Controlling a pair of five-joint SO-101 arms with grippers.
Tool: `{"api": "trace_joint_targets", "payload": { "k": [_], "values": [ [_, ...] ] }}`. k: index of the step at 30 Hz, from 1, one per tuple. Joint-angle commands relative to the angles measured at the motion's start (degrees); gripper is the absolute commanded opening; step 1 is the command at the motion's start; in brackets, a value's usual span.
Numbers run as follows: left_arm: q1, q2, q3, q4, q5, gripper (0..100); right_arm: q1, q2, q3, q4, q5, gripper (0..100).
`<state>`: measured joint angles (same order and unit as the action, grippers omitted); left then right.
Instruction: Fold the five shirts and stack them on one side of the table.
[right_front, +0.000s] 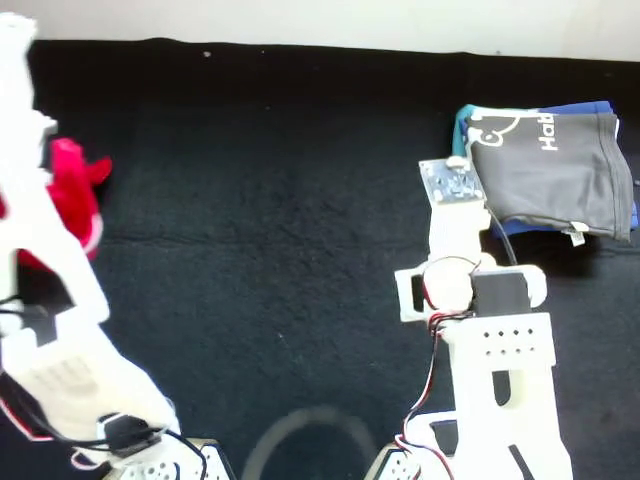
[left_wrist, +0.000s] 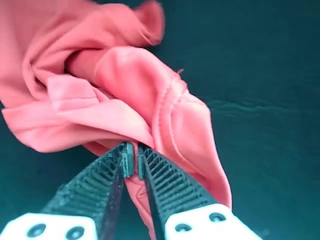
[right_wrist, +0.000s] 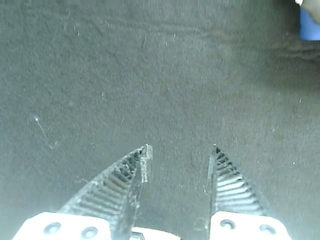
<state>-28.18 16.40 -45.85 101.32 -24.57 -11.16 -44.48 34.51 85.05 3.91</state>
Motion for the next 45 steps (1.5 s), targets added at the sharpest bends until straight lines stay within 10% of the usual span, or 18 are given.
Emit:
{"api": "trace_joint_targets", "payload": {
  "k": [1, 11, 24, 35, 45],
  "values": [
    [12.0, -12.1, 8.7, 0.4, 0.3, 1, -0.3, -0.7, -0.3, -1.0, -0.2, 18.7],
    [39.8, -26.2, 18.8, 0.4, 0.3, 1, -0.2, -0.7, -0.5, -0.9, -0.2, 18.7],
    [41.8, -21.3, 29.5, -4.6, 7.3, 21, -0.2, -0.6, -0.6, -0.9, -0.2, 18.7],
    [14.6, -21.5, 30.7, -4.6, 6.6, 22, -4.6, 5.3, -3.8, -0.8, -0.5, 18.7],
    [-9.0, -14.8, 38.4, -8.9, 3.1, 22, -14.9, 35.6, -35.7, 1.6, -9.0, 19.1]
  ]
}}
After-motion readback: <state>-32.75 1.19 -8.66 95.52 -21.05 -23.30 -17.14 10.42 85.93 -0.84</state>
